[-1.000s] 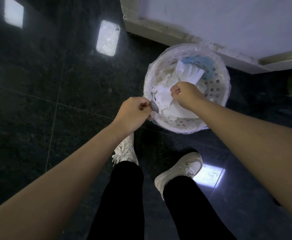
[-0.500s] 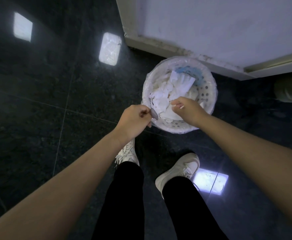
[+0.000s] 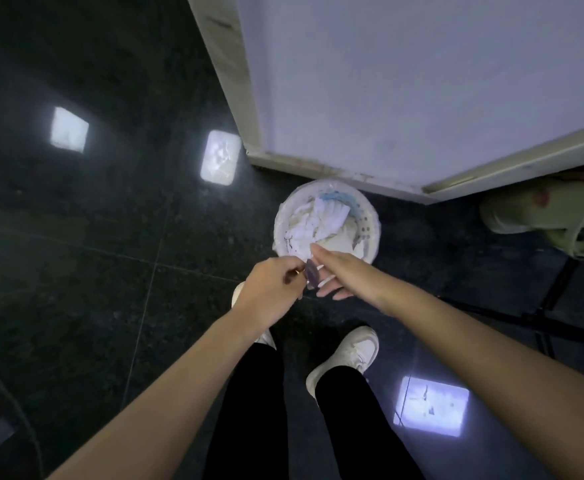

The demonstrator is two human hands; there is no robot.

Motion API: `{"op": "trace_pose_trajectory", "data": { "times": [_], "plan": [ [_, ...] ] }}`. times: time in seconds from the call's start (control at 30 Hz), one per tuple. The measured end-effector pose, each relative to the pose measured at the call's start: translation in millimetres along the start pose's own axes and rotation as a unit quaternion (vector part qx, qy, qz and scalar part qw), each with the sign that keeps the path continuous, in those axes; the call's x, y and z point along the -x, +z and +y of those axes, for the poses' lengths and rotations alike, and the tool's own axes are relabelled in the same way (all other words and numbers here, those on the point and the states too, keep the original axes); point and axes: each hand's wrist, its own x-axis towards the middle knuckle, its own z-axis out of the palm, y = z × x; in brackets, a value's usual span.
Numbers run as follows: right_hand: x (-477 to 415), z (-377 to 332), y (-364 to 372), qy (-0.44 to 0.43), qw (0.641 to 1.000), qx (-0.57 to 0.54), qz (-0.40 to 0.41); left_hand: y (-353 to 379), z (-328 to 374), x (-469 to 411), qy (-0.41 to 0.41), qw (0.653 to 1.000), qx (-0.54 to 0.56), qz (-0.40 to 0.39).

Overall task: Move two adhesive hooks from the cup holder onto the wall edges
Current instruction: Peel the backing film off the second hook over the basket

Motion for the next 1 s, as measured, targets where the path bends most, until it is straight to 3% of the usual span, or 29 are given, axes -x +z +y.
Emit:
{"op": "trace_pose_trajectory", "data": {
  "times": [0.3,0.57,1.0],
  "plan": [
    [98,-62,1,-0.056,0.998,-0.006,0.034,-51,84,64,0.097,0.989,-0.111,-0.005],
    [180,-107,-10,-0.086,0.987,-0.071,0.111,-85,160,116,0.174,0.966,-0.185,0.057],
    [324,-164,-56,-0.288,0.921,-0.160,0.210,-126,296,200,0.347,0.898,-0.226,0.147]
  ]
}}
